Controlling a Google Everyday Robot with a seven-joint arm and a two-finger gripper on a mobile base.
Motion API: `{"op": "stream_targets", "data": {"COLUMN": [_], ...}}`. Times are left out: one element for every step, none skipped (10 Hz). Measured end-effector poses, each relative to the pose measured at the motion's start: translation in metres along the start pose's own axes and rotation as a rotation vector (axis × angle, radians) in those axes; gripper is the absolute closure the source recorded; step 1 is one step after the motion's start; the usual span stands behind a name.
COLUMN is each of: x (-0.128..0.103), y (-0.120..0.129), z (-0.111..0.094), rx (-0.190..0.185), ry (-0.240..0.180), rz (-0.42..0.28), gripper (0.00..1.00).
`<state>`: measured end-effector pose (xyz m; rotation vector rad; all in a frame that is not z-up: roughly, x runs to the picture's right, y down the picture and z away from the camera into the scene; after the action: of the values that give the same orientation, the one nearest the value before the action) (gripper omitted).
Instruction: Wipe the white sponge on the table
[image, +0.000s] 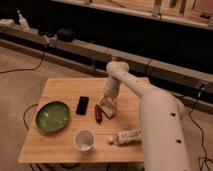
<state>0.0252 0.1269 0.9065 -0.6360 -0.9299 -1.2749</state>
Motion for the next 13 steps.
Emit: {"op": "stream_targets", "data": {"x": [-0.011,-0.021,-0.028,-0.036,-0.044,-0.049,-0.060,-0.068,-0.073,-0.076,-0.077,-0.073,-0.068], "y": [0.003,0.010,0.019,0.029,0.046,0.058,0.081,0.098,0.109,0.119,0.130,0.144,0.157], "z": [0.004,0.004,0.003,-0.002,-0.011,-0.017,-0.025,-0.029,-0.032,-0.033,-0.033,-0.034,-0.037], "rx": [-0.017,-0.027,-0.037,-0.041,-0.042,-0.036,-0.029,-0.020,-0.009,0.009,0.030,0.050,0.065], "ry": [-0.003,0.000,0.011,0.029,0.059,0.081,0.110,0.133,0.155,0.184,0.221,0.260,0.292], "rz": [0.018,0.052,0.094,0.144,0.214,0.261,0.335,0.389,0.418,0.437,0.450,0.463,0.469], "gripper": [0.61,0.61,0.61,0.61,0.61,0.61,0.61,0.61,0.61,0.61,0.61,0.61,0.61]}}
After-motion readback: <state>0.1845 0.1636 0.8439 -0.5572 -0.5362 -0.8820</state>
